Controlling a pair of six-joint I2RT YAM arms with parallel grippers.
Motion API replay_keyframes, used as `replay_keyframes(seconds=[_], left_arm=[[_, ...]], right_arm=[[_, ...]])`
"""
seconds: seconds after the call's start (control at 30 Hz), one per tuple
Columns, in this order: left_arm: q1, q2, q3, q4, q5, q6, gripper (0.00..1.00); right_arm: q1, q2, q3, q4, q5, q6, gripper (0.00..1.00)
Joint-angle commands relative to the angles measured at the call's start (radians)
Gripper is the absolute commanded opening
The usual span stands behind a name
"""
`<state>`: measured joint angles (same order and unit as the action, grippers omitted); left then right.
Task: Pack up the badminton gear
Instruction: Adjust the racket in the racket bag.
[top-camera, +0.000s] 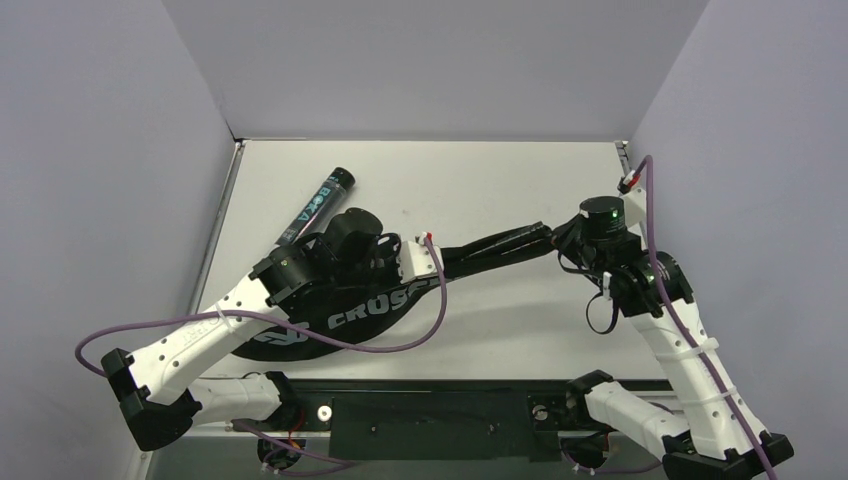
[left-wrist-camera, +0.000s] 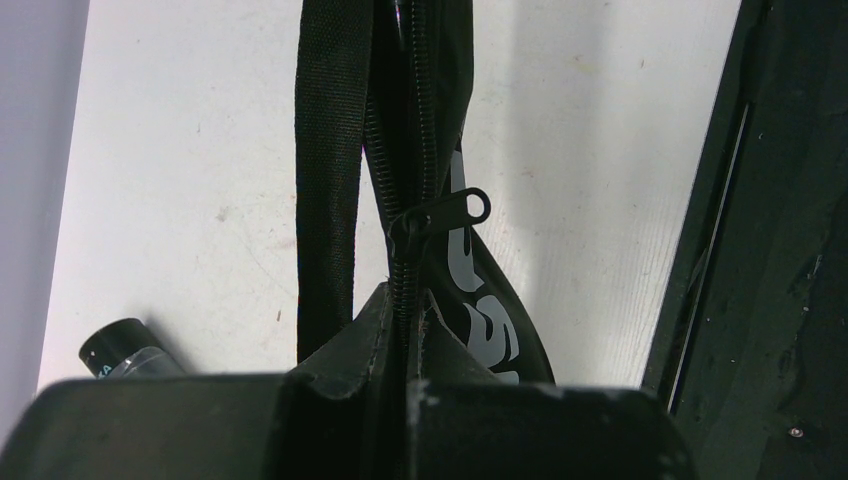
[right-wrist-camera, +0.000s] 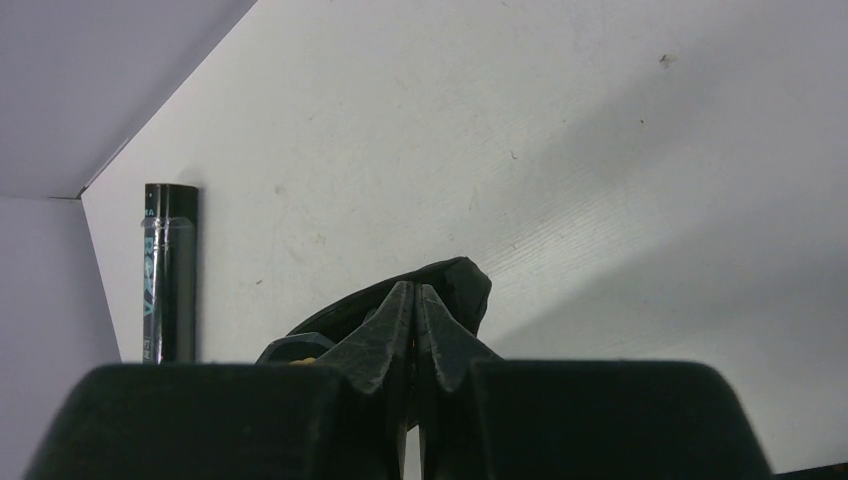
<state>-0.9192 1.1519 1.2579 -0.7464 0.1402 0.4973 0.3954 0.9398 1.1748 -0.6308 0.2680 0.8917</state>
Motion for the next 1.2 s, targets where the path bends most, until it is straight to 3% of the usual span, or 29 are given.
replay_keyframes(seconds=[0.0, 0.47, 0.57, 0.77, 0.97, 1.17], left_arm=[[0.006, -0.041, 0.028, 0.105, 0.013, -0.009, 0.00], [0.006, -0.041, 0.023, 0.115, 0.018, -0.017, 0.00], [0.006, -0.042, 0.022, 0.113, 0.017, -0.017, 0.00], [0.007, -0.047, 0.011, 0.112, 0.019, -0.016, 0.00], [0.008, -0.047, 0.011, 0.113, 0.021, -0.018, 0.00], [0.008, -0.047, 0.015, 0.108, 0.019, -0.021, 0.00]], right_arm=[[0.026, 0.002, 0.018, 0.020, 0.019, 0.024, 0.00], [0.203, 0.016, -0.137, 0.121, -0.032, 0.198, 0.00], [0.170, 0.005, -0.132, 0.074, -0.015, 0.172, 0.00], [-0.064, -0.033, 0.021, -0.119, -0.044, 0.018, 0.00], [-0.099, -0.041, 0.135, -0.148, -0.054, -0.013, 0.00], [-0.090, -0.047, 0.140, -0.100, -0.103, 0.003, 0.00]])
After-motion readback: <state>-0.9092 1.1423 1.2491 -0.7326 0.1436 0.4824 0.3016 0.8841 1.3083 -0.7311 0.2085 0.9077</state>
